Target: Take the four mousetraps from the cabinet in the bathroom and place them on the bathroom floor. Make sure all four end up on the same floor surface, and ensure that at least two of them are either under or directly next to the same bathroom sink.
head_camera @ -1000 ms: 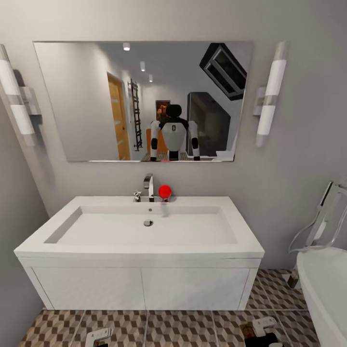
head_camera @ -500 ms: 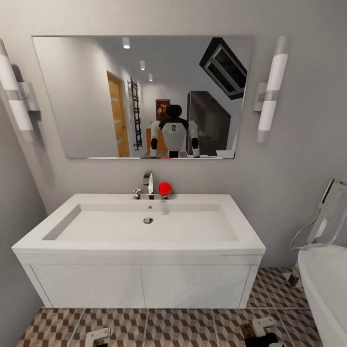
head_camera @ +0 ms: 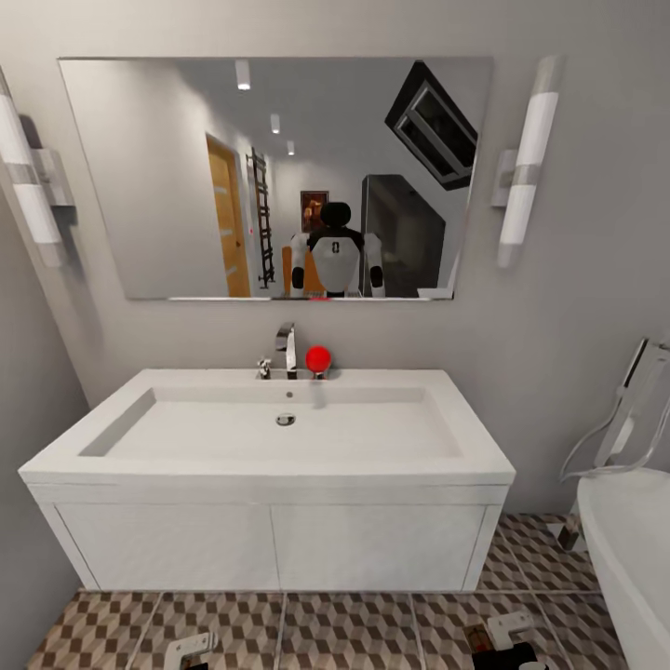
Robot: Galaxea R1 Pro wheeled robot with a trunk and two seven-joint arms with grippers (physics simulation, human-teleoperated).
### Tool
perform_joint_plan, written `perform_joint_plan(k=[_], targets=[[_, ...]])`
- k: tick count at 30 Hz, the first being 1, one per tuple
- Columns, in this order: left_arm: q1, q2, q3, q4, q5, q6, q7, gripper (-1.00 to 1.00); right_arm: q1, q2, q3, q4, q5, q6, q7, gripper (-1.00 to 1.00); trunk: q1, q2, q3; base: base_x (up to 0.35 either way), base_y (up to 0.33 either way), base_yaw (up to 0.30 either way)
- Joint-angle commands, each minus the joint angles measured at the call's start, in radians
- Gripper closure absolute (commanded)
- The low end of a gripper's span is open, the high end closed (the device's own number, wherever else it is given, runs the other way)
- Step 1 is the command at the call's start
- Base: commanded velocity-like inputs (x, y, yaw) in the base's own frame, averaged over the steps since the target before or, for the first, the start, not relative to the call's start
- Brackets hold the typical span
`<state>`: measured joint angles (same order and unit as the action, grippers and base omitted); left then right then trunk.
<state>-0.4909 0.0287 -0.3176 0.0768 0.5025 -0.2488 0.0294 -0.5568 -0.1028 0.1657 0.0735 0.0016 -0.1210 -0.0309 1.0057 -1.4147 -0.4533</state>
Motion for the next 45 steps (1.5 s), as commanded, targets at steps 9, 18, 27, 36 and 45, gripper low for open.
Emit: perform_joint_plan(k=[9,18,27,36,45], targets=[[0.0,-0.001,0.0,0.0,-0.004,0.0,0.003,1.0,0.0,0.0,0.0,0.0,0.0,0.001,0.0,1.0,0.035,-0.063,-0.028,0.0,0.0,0.0],[0.0,-0.001,0.0,0.0,-0.004,0.0,0.003,1.0,0.0,0.0,0.0,0.0,0.0,0.0,0.0,1.0,0.069,-0.126,-0.057,0.0,0.0,0.0],[0.0,-0.001,0.0,0.0,-0.004,0.002,0.004,1.0,0.0,0.0,0.0,0.0,0.0,0.001,-0.001,1.0,0.104,-0.189,-0.085,0.0,0.0,0.0],[0.0,-0.001,0.0,0.0,-0.004,0.002,0.004,1.0,0.0,0.0,0.0,0.0,0.0,0.001,0.0,1.0,0.138,-0.252,-0.113,0.0,0.0,0.0],[0.0,-0.002,0.0,0.0,-0.004,0.003,0.004,1.0,0.0,0.0,0.0,0.0,0.0,0.001,0.0,1.0,0.173,-0.315,-0.141,0.0,0.0,0.0]])
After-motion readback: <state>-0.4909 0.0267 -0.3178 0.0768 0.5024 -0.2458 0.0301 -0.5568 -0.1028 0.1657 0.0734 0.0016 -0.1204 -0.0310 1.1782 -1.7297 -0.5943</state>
